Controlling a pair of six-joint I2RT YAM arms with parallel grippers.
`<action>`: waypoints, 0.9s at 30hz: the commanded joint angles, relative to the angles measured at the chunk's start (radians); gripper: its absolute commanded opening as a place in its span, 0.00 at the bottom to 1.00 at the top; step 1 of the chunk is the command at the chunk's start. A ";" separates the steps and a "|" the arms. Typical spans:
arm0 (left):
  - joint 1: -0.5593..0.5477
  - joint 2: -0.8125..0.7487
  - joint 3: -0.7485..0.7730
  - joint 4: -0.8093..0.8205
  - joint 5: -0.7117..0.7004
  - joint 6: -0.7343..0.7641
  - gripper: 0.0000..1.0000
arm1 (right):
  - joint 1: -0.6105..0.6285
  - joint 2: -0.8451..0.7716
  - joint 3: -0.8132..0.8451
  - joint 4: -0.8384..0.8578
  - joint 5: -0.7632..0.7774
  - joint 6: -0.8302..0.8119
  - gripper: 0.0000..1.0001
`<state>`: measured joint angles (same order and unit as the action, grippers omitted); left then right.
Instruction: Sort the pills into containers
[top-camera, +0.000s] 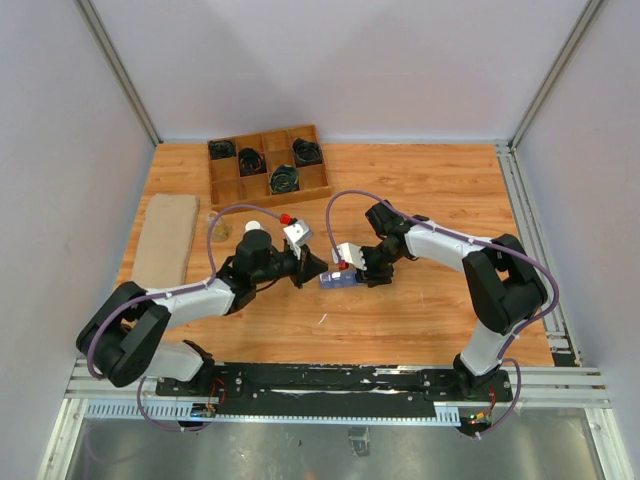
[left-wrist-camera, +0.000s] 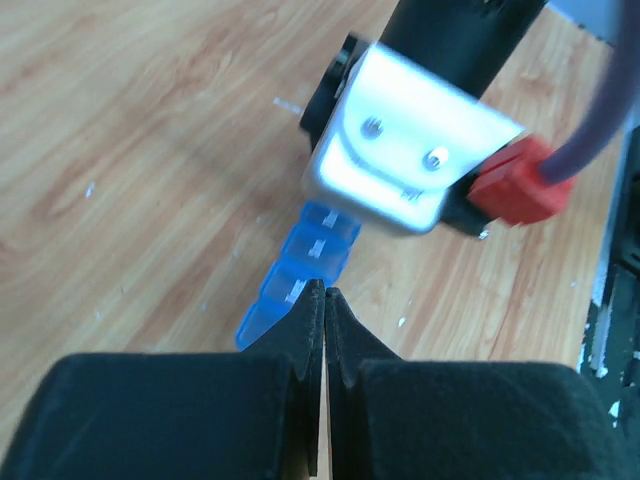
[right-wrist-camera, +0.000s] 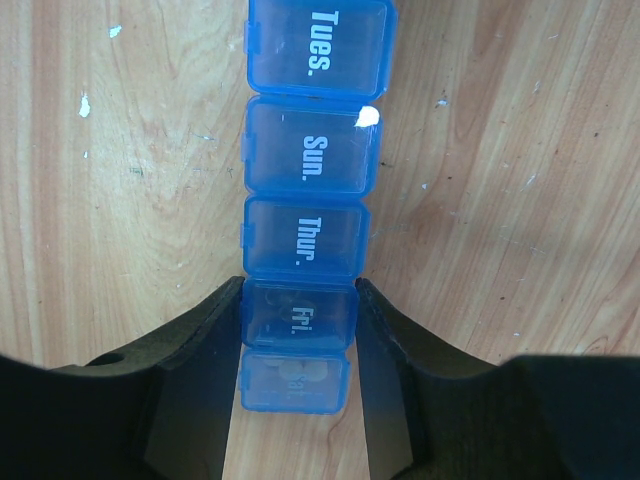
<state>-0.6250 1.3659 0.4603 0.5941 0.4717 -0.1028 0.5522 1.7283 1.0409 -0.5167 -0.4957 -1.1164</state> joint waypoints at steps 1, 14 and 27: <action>0.002 -0.024 0.050 -0.045 0.057 -0.005 0.00 | 0.016 0.020 0.025 -0.020 0.017 0.015 0.36; 0.005 0.326 0.015 -0.060 -0.007 -0.079 0.00 | 0.016 0.024 0.031 -0.026 0.018 0.020 0.36; 0.008 0.056 0.026 -0.071 -0.006 -0.120 0.08 | 0.013 -0.016 0.027 -0.017 -0.009 0.037 0.80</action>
<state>-0.6220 1.5043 0.5064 0.5247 0.4778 -0.1974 0.5541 1.7336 1.0519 -0.5240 -0.4877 -1.0912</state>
